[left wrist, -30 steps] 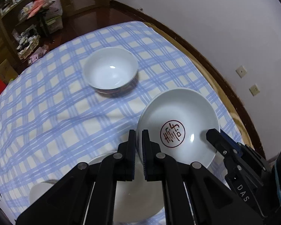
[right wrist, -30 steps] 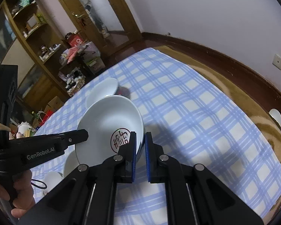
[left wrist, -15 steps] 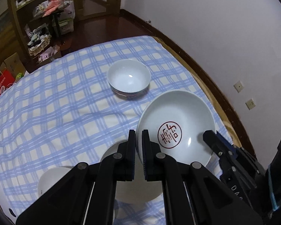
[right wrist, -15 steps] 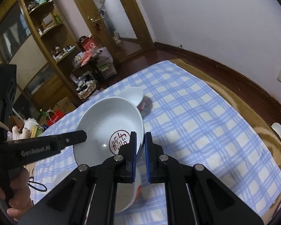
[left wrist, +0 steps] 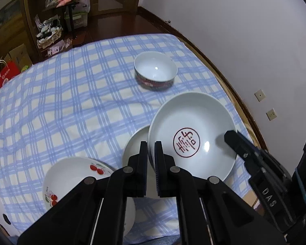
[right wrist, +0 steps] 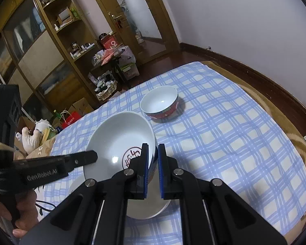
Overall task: Organize plates and bowls
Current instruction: 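Lift the red-symbol bowl with both grippers and carry it over the stack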
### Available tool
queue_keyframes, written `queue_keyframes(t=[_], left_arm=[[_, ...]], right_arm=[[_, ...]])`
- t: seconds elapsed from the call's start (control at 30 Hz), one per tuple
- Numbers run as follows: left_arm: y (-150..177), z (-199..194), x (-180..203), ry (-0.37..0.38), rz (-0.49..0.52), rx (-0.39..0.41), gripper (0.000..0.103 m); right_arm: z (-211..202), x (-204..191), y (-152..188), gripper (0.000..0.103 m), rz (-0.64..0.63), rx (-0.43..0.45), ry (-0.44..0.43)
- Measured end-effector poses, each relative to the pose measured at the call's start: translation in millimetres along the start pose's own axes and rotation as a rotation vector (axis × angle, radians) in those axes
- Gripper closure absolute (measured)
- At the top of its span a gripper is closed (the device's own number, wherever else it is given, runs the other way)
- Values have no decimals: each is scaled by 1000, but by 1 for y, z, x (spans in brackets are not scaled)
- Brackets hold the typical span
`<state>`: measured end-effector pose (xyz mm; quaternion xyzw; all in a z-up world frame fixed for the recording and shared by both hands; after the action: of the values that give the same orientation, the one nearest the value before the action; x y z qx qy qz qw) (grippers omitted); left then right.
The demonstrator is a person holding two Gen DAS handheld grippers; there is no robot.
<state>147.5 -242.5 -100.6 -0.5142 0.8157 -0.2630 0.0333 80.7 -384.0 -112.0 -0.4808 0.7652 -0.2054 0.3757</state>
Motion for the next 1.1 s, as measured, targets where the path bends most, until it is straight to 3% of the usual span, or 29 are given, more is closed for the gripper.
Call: queue_keyframes(t=[0.3,0.5,0.63,0.8,1.1], left_arm=[[19,14,-13,36,-66,-29,96],[30,27,-21,6,-62,-45,96],[35,38,-26,9,-75,-66,96],[38,42,-30,-31,-76,-49,96],[42,51,-34,-26,-92,-66,96]], right_arm=[[10,0,15,94,-22,-44,4],[26,-1,31,94,-41,-98,18],[36,-4,39,94,-107,-113,76],[42,-4,48,94,-100,-137,71],[42,-4,52,94,-109,-140,75]])
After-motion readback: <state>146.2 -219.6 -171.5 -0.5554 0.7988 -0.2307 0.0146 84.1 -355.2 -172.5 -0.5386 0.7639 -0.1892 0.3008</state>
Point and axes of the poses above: each gripper's, at about its wrist camera, not at the fingertips, and z roughly the way its jaws point, x to its right, y to its underside, the point moved 7 cm from there along z, roughly the way its jaws point, and after that the axes turned 3 degrees about x, right-handed, at the moved point
